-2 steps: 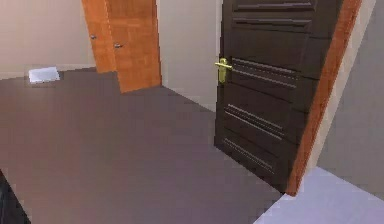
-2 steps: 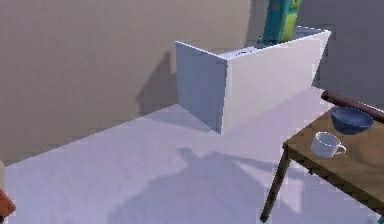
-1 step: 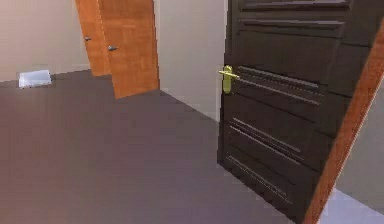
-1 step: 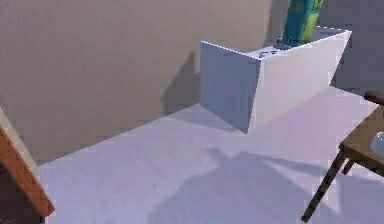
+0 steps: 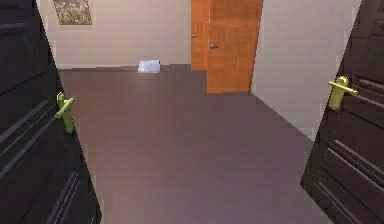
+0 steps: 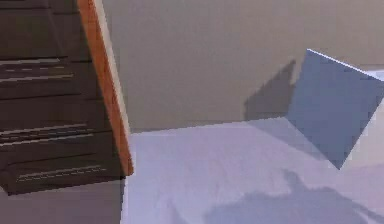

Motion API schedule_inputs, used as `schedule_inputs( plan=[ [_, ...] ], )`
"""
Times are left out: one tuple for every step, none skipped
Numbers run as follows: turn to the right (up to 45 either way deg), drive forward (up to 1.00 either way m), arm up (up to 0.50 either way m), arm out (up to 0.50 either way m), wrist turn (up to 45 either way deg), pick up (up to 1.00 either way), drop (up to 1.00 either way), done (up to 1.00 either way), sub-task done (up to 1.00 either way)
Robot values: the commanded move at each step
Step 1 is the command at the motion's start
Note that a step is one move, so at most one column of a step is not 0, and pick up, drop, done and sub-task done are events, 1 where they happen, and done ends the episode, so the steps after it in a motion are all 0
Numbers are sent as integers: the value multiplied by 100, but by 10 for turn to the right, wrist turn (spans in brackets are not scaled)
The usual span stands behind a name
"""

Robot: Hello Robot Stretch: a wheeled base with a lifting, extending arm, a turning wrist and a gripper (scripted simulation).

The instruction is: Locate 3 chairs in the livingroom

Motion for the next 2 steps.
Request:
schedule_inputs(
  plan=[
    [0,100,0,0,0,0,0,0,0],
    [-30,0,0,0,0,0,0,0,0]
  ],
)
